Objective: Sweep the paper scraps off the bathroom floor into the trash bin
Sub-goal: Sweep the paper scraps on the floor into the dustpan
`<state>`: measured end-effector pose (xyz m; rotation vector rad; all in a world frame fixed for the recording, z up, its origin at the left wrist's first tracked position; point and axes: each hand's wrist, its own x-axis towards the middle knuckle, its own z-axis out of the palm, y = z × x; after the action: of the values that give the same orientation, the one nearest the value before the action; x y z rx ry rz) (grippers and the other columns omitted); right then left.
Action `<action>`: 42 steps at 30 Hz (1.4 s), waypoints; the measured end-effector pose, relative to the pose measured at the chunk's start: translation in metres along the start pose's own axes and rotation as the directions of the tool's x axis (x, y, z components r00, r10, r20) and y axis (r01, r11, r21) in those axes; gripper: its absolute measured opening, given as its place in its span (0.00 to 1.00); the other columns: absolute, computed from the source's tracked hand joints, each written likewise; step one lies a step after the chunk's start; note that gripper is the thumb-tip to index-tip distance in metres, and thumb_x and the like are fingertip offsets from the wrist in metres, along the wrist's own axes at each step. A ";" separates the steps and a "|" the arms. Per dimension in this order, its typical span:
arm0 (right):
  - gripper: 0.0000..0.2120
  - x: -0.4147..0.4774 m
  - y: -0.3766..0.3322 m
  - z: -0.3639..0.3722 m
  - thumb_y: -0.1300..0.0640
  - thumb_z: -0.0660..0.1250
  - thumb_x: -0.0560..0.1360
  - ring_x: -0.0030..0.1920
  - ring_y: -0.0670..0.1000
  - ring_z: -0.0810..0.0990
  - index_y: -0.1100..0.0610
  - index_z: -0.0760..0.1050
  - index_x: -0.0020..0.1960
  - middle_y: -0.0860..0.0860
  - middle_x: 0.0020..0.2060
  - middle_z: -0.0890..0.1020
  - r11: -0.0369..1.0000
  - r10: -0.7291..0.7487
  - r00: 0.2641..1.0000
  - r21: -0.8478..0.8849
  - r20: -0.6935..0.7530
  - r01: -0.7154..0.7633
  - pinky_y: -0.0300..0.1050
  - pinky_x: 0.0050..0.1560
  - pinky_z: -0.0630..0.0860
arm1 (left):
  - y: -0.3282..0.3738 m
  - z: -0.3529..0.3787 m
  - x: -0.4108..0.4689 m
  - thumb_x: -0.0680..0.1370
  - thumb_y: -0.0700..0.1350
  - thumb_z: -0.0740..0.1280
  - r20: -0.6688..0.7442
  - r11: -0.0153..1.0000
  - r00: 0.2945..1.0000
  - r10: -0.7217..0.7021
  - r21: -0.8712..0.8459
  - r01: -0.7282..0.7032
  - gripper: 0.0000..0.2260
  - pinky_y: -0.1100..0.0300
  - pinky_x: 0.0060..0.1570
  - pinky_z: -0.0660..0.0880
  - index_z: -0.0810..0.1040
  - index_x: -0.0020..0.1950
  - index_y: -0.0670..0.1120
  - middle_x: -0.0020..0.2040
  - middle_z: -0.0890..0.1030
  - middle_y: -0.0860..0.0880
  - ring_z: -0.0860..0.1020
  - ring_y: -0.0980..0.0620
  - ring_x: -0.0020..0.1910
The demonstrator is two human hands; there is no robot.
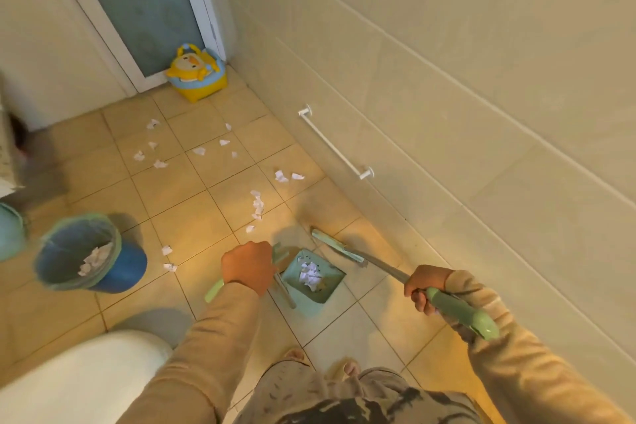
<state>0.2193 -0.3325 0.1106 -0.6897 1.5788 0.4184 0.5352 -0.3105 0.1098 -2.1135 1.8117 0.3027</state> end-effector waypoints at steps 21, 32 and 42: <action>0.17 0.024 -0.224 -0.039 0.68 0.54 0.77 0.14 0.47 0.67 0.57 0.62 0.31 0.52 0.16 0.68 0.946 -0.164 0.984 -0.273 0.066 0.176 0.31 0.18 0.62 | -0.068 -0.004 0.026 0.76 0.59 0.64 0.095 0.849 0.879 -0.467 -0.229 0.476 0.16 0.57 0.47 0.76 0.78 0.53 0.48 0.49 0.82 0.46 0.81 0.45 0.48; 0.02 0.019 -0.301 -0.080 0.66 0.65 0.72 0.30 0.51 0.70 0.65 0.74 0.40 0.59 0.34 0.72 0.840 -0.517 0.837 -0.079 0.177 0.536 0.39 0.32 0.67 | -0.056 -0.019 0.030 0.73 0.59 0.68 0.214 0.651 0.700 -0.681 -0.261 0.713 0.16 0.56 0.47 0.78 0.79 0.52 0.48 0.45 0.82 0.46 0.80 0.45 0.44; 0.03 0.066 -0.335 -0.044 0.63 0.65 0.62 0.28 0.53 0.71 0.60 0.72 0.31 0.59 0.29 0.72 0.847 -0.286 0.948 -0.426 0.139 0.318 0.37 0.27 0.66 | -0.056 -0.028 0.058 0.72 0.57 0.69 0.220 0.609 0.661 -0.718 -0.261 0.748 0.16 0.54 0.45 0.77 0.79 0.52 0.47 0.46 0.83 0.44 0.81 0.43 0.45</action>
<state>0.4018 -0.6244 0.0952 -1.2456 1.2830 0.5679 0.5980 -0.3671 0.1201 -2.8084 0.7127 0.4929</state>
